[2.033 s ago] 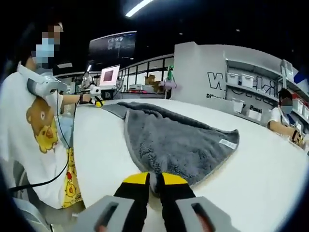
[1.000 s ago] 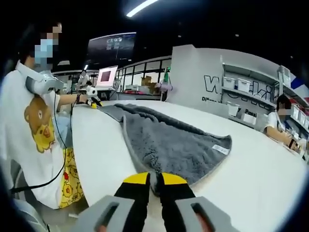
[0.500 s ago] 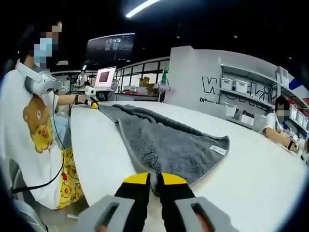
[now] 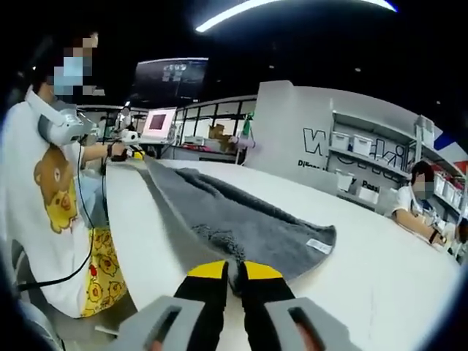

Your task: Fold the towel on the table until its edges align and the towel forms a compact rectangular stack.

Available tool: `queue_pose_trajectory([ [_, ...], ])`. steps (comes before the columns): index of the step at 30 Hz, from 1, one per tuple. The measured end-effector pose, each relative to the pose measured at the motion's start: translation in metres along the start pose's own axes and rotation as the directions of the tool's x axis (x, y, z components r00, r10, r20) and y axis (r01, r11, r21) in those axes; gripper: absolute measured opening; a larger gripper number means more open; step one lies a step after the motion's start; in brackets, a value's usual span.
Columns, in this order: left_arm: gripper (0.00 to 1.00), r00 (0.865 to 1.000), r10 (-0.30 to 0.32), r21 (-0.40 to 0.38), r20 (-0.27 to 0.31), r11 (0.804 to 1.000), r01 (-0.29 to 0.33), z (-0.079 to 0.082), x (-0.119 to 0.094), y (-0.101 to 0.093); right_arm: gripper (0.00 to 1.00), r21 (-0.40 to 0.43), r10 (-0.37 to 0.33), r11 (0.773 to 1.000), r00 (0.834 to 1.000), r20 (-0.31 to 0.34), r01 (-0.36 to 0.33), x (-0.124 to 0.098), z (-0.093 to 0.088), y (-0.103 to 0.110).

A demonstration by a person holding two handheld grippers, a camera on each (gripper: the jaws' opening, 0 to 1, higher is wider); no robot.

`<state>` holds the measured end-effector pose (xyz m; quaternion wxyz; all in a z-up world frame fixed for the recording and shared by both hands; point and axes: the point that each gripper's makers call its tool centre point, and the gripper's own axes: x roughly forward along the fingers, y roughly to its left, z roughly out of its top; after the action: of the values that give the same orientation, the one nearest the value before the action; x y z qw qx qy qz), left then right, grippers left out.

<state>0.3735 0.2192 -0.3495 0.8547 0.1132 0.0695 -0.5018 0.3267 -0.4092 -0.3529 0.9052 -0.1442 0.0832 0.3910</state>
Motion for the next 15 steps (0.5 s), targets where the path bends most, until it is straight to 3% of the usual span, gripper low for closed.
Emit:
queue_pose_trajectory([
  [5,0.07,1.000,-0.003,0.043,0.013,0.999,0.002,0.013,-0.015,-0.014,0.07,-0.027,0.003,1.000,1.000,0.025,-0.002,-0.013,0.012,0.008],
  [15,0.07,0.999,-0.043,0.088,-0.011,0.995,0.043,0.015,-0.027,-0.038,0.07,-0.077,-0.004,0.997,0.997,0.073,0.009,-0.038,0.034,0.029],
])
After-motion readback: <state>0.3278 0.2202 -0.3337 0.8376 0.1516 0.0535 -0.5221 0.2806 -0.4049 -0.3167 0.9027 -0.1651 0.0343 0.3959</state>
